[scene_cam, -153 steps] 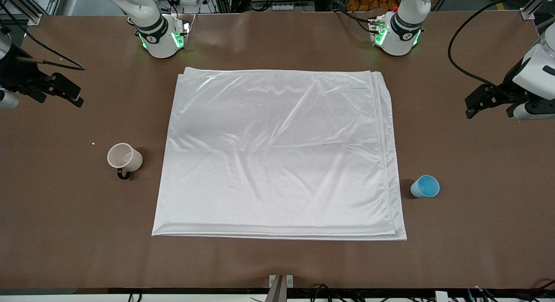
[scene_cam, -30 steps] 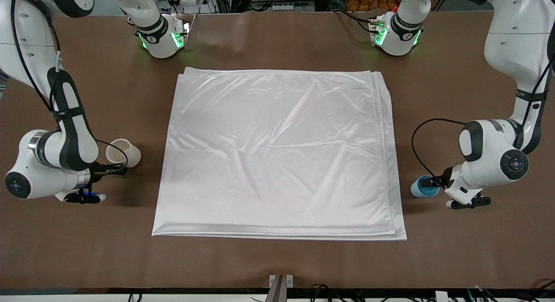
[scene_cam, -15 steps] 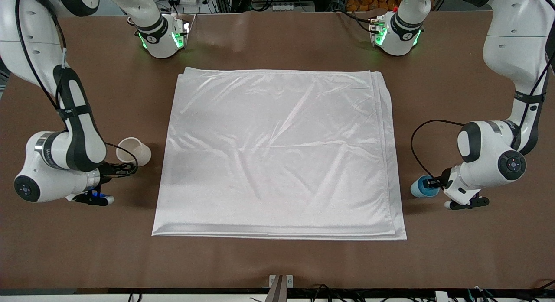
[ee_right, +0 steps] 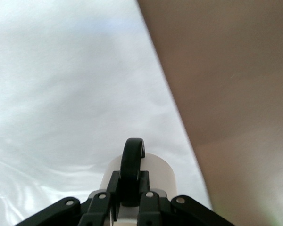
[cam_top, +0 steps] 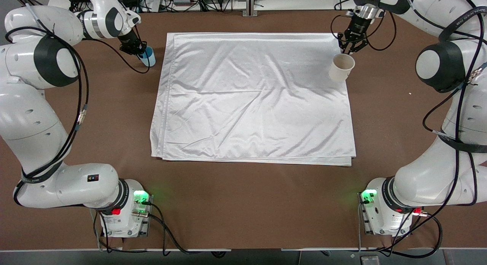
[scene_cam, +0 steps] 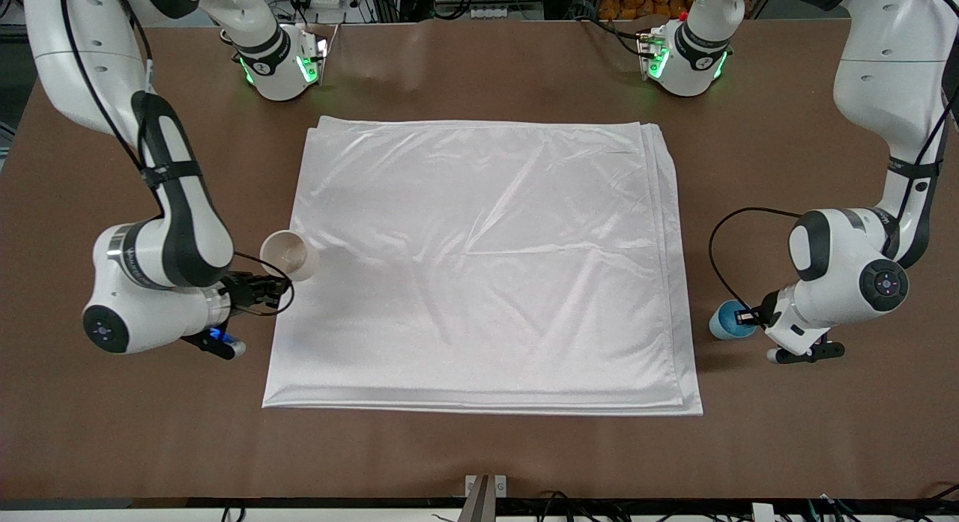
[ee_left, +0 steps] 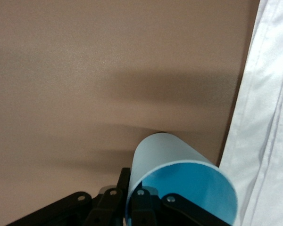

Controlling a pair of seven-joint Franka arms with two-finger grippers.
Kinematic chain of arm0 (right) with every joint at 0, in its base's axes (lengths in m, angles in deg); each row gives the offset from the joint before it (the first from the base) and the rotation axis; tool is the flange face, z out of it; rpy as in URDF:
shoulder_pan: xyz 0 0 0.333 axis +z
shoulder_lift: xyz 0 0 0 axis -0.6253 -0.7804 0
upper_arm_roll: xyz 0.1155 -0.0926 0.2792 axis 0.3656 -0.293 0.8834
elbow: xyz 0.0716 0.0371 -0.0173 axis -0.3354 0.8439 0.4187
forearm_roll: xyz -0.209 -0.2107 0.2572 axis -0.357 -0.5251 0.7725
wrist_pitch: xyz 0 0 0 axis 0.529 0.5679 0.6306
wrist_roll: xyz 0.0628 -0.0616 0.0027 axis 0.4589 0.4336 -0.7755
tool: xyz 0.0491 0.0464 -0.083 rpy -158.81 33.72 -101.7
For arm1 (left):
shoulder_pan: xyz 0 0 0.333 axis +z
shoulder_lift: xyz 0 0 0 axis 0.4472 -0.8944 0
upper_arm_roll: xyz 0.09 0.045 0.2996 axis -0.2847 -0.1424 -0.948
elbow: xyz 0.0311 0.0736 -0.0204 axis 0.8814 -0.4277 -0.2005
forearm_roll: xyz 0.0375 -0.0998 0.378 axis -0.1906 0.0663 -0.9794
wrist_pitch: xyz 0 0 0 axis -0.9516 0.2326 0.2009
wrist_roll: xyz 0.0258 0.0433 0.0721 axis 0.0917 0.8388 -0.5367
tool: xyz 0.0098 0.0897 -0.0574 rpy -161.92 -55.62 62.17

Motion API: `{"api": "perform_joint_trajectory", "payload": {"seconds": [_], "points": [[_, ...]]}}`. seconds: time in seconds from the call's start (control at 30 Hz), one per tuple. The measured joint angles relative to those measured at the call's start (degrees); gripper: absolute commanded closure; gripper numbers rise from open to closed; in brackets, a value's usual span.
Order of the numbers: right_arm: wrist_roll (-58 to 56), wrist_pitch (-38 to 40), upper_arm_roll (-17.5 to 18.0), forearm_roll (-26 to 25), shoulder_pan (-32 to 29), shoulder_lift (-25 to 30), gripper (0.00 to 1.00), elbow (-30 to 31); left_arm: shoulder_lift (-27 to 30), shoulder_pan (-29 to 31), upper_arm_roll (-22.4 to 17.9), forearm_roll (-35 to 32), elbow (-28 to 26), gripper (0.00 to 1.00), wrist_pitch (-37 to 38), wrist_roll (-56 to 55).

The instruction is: Place blue cup into white mug on cloth

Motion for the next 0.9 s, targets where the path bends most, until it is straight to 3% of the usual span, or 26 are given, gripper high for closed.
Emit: {"api": "perform_joint_trajectory", "payload": {"seconds": [0.53, 0.9], "points": [[30.9, -5.7, 2.2, 0.1, 13.4, 0.0, 0.98, -3.2, 1.5, -0.2, 0.2, 0.0, 0.6, 1.0, 0.0, 0.1], [40.8, -13.6, 2.2, 2.3, 18.3, -0.5, 0.98, -2.9, 5.9, -1.9, 0.4, 0.0, 0.8, 1.0, 1.6, 0.1]]}}
